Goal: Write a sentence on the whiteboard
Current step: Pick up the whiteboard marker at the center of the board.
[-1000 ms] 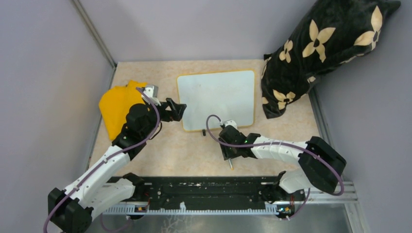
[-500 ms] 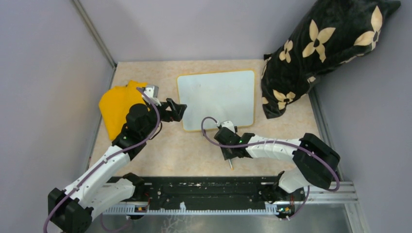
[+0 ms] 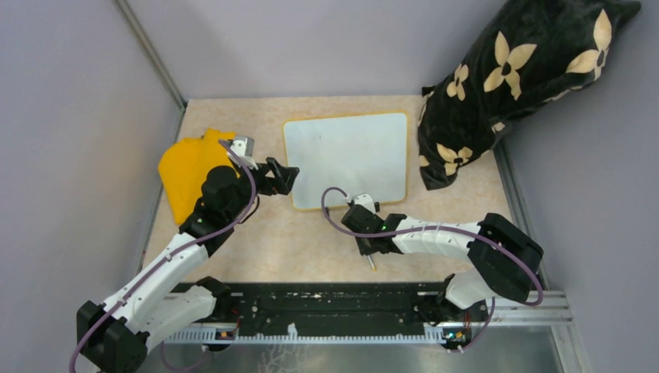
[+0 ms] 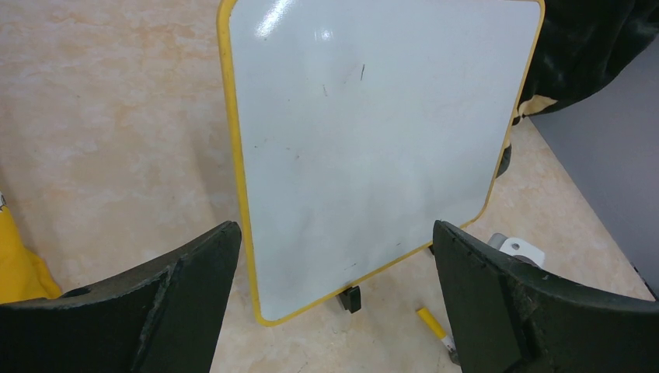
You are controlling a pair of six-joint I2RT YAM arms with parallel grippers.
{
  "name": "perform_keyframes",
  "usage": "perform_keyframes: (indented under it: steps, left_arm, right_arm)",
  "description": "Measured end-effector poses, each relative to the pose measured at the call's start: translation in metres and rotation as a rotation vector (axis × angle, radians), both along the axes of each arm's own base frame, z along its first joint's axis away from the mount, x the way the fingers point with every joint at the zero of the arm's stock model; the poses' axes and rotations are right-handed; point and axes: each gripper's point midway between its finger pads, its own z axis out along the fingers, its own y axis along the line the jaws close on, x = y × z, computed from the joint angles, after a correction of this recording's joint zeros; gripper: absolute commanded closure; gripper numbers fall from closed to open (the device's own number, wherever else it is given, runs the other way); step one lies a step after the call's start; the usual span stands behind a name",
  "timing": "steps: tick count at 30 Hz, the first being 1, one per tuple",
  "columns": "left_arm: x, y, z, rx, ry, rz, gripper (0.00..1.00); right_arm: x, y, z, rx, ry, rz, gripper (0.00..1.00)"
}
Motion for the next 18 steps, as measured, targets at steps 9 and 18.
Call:
perform_keyframes:
  steps: [9,18]
  left_arm:
    - [-0.003,-0.004,0.0,-0.003,0.0,-0.026,0.01]
    - [-0.026,-0.038,0.019,-0.063,-0.05,-0.264,0.01]
  right_arm:
    - [-0.006,-0.006,0.009,0.058,-0.024,0.001,1.0]
    - [0.006,0.02,0.139,0.494,-0.353,0.11,1.0]
